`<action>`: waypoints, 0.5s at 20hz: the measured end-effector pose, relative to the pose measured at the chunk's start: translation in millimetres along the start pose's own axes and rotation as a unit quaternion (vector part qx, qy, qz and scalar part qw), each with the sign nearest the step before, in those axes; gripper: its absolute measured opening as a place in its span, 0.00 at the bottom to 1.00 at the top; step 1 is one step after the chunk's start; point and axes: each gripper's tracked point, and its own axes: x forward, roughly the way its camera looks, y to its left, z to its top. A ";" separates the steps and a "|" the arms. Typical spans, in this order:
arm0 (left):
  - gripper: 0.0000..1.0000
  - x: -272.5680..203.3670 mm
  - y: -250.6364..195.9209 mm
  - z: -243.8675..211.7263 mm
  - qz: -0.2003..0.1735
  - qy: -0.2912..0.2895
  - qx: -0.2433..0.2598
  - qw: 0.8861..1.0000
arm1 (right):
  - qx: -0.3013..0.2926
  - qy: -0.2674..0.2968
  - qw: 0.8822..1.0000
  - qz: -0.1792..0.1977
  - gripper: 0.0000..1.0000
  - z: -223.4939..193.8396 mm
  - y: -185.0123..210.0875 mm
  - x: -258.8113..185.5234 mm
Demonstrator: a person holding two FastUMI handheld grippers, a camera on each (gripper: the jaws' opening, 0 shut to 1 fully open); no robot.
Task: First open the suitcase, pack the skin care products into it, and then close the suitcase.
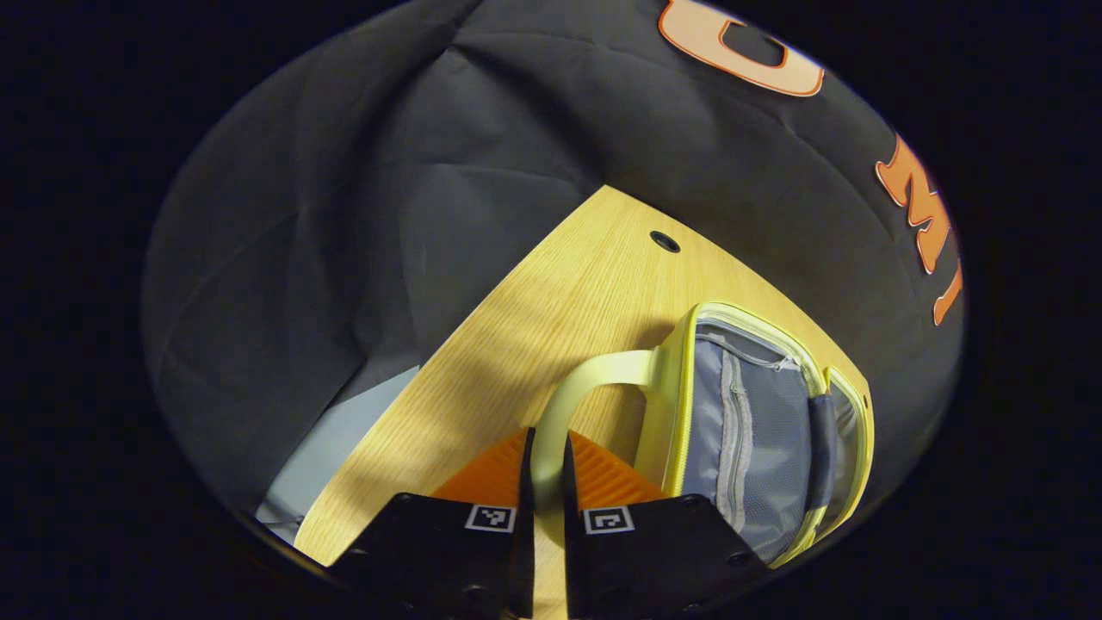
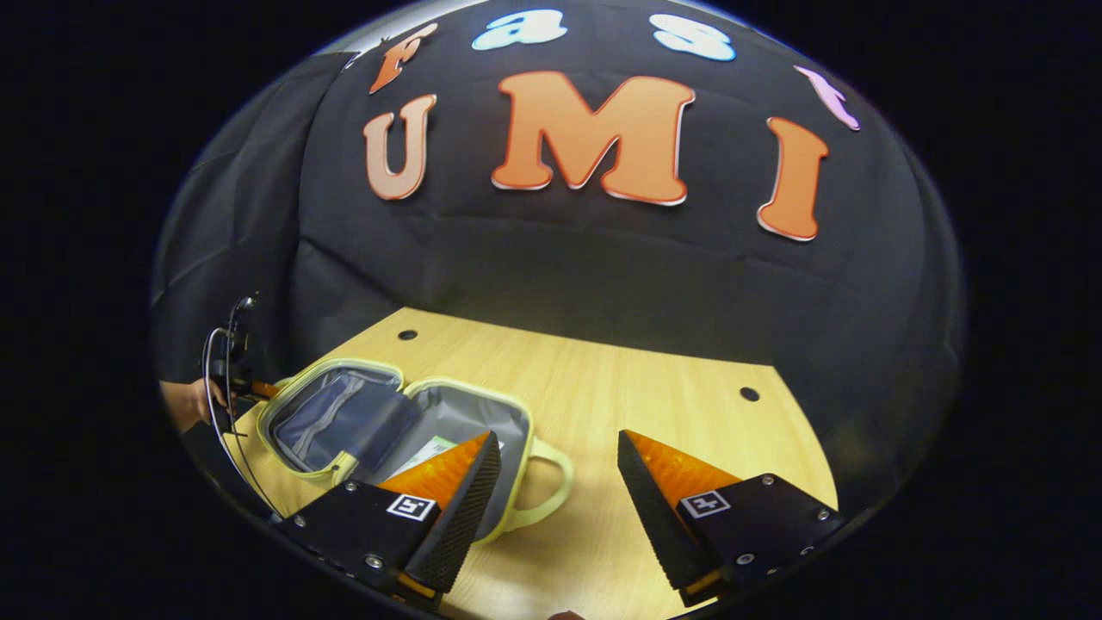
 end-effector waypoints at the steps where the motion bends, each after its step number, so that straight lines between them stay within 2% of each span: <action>1: 0.11 -1.3 -5.9 6.2 -0.008 -0.012 0.001 1.000 | 0.001 -0.010 1.000 -0.013 0.88 6.8 -11.3 -4.3; 2: 0.08 -6.6 -12.5 10.0 -0.016 -0.014 0.010 1.000 | 0.002 -0.018 1.000 -0.025 0.88 12.2 -21.6 -6.9; 6: 0.07 -43.4 -32.1 38.3 -0.017 -0.048 0.080 0.995 | 0.003 -0.045 0.997 -0.064 0.89 29.3 -59.8 -14.2; 10: 0.06 -84.8 -62.2 71.6 -0.030 -0.095 0.120 0.988 | -0.008 -0.082 0.991 -0.109 0.90 41.8 -87.2 -21.2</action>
